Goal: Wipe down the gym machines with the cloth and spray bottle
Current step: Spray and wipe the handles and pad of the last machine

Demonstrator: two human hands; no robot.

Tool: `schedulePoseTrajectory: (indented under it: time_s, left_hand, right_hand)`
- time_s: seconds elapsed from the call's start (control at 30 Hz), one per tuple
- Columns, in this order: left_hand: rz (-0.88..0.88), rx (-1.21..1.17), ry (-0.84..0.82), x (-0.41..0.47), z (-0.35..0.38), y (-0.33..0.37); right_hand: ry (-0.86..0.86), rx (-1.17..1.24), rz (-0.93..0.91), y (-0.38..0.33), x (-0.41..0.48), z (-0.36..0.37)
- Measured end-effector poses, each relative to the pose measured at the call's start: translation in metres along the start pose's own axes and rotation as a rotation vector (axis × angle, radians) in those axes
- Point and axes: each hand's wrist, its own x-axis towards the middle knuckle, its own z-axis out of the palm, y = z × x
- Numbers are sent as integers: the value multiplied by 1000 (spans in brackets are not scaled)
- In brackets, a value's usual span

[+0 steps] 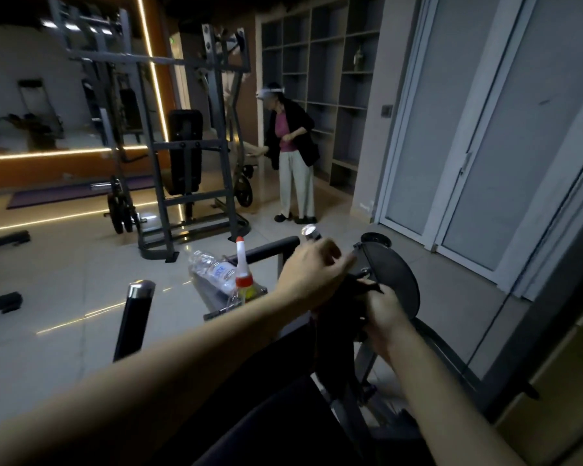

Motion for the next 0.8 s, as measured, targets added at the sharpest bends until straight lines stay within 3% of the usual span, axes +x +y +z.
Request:
schedulePoseTrajectory:
  time_s: [0.17,0.33,0.43,0.5,0.67,0.8]
  left_hand:
    - [-145,-376,-156,-87,8,-18]
    - [-219,-512,-189,-119,-13,-46]
    - [-327,-637,-122,-131,-42,-50]
    - [-370,-633,-85,-138,-61,-53]
    - [-538,-778,-10,-155,-97,-66]
    - [-694,-844,-42,-179,-124,-85]
  right_hand:
    - [-203,229,100,-10,-32,7]
    - [-433,279,128,-7,-61,14]
    - [-490,73,137,-10,-60,20]
    - [-426,-6,118,-6,-52,31]
    - [-141,-717,-201,25,-19,104]
    - [-170,-851,-352,42,8,143]
